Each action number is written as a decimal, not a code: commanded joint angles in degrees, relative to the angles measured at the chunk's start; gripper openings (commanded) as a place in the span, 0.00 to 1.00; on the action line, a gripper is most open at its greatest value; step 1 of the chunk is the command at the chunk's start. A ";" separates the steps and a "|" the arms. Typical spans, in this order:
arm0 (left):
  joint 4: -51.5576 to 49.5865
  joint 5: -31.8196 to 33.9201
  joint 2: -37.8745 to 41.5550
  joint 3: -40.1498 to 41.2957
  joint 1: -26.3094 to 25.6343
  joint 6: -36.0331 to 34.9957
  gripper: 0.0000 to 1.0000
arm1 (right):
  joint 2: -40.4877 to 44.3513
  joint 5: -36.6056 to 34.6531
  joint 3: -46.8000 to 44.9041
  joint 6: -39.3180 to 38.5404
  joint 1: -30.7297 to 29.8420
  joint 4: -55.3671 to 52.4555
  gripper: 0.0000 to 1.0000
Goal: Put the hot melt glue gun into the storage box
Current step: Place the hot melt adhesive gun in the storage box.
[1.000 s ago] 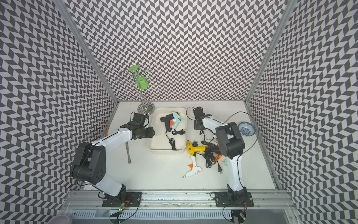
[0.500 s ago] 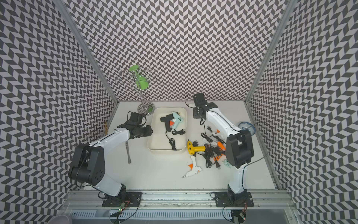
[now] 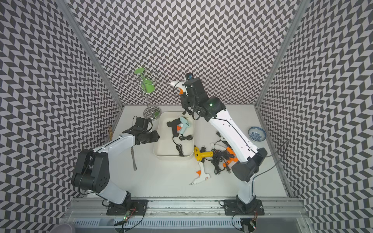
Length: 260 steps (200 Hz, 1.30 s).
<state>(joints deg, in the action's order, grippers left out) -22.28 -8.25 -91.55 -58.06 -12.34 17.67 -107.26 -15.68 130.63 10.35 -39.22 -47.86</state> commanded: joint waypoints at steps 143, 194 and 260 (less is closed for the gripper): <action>1.97 -1.44 2.30 2.80 0.56 0.35 0.40 | 3.35 5.67 -18.49 4.27 -6.89 18.58 0.03; 1.98 -1.91 1.50 2.61 0.56 0.27 0.40 | 2.37 3.13 -6.78 2.13 -10.00 15.00 0.03; 1.98 -1.80 1.37 2.65 0.65 0.21 0.40 | 2.25 -0.25 -17.27 3.23 -10.00 19.36 0.03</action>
<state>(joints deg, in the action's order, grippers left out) -21.06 -9.56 -91.26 -55.51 -12.10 17.72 -105.06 -12.95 120.31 12.86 -49.36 -33.04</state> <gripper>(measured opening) 0.399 0.240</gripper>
